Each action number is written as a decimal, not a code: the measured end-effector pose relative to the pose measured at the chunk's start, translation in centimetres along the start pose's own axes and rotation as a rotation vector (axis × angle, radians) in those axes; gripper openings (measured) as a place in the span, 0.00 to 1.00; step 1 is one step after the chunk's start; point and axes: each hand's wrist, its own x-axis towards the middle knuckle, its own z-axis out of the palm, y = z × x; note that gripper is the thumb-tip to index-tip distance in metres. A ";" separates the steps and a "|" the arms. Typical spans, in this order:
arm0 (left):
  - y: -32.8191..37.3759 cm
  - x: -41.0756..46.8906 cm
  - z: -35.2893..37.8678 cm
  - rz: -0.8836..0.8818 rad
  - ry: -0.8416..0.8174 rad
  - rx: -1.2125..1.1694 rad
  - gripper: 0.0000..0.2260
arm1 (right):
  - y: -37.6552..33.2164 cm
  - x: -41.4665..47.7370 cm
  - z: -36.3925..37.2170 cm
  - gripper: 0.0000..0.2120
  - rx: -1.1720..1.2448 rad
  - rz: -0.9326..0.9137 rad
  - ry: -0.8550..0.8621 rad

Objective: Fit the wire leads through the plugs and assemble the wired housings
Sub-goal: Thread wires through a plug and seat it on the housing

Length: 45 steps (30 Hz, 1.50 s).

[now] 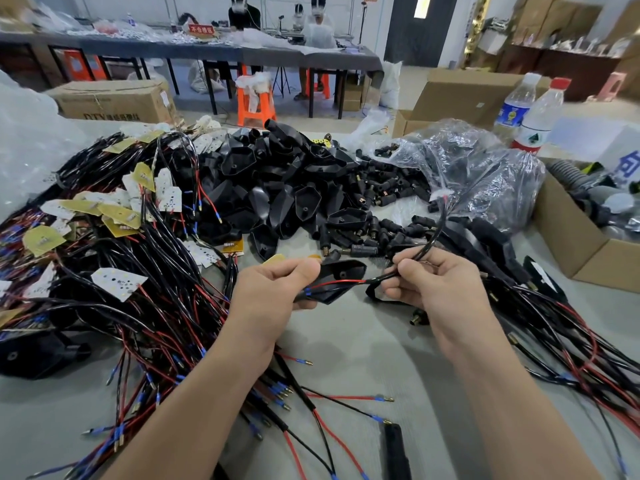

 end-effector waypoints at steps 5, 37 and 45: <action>0.1 -0.1 0.0 0.006 0.005 -0.009 0.06 | 0.1 -0.3 0.4 0.09 -0.018 -0.011 -0.031; 2.0 0.1 -1.5 -0.078 -0.087 -0.803 0.14 | 1.0 -1.9 2.5 0.30 0.042 0.103 -0.505; 3.0 0.6 -3.2 -0.029 0.031 -0.833 0.14 | 0.6 -0.9 1.9 0.20 0.257 0.094 -0.291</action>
